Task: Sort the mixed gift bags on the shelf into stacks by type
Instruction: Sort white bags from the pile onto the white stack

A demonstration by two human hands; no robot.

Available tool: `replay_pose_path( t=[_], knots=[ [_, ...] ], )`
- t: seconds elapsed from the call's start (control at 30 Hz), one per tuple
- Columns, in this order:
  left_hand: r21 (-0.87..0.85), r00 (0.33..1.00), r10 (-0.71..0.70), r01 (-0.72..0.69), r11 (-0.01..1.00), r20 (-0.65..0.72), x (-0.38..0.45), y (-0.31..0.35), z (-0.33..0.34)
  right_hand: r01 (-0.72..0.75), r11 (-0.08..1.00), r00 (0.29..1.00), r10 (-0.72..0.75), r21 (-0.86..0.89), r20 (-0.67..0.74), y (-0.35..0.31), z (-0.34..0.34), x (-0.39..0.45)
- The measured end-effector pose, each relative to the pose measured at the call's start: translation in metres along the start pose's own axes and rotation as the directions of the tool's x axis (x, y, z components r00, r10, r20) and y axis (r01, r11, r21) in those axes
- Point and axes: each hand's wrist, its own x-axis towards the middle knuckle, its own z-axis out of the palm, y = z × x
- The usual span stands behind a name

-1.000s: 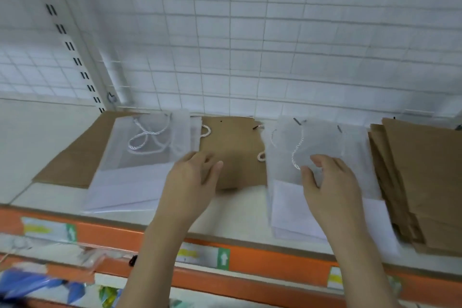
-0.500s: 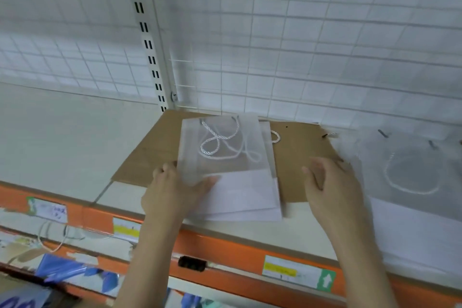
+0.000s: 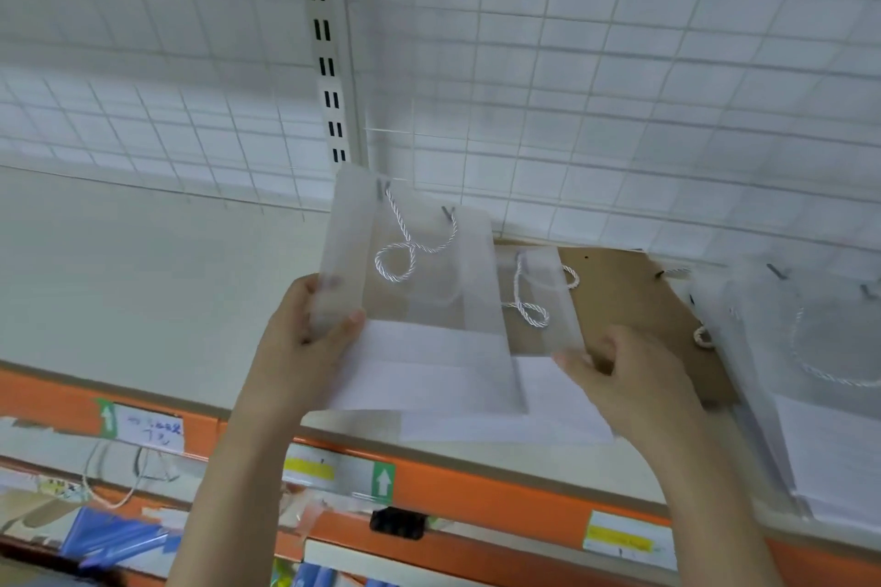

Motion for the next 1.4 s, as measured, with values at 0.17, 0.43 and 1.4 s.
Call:
replay_pose_path(
  t=[0.17, 0.43, 1.4],
  knots=[
    [-0.091, 1.000, 0.013, -0.014, 0.996, -0.010, 0.001, 0.000, -0.014, -0.064, 0.987, 0.987, 0.085, -0.151, 0.140, -0.017, 0.006, 0.004],
    [-0.197, 1.000, 0.005, -0.009, 0.980, -0.019, -0.004, 0.002, -0.008, -0.066, 0.994, 0.989, 0.077, -0.088, 0.127, -0.010, 0.010, 0.014],
    [-0.426, 0.987, 0.032, 0.040, 0.904, 0.160, -0.084, 0.051, 0.226, -0.108, 0.936, 0.929, 0.214, 0.334, -0.300, 0.244, -0.126, 0.002]
  ],
)
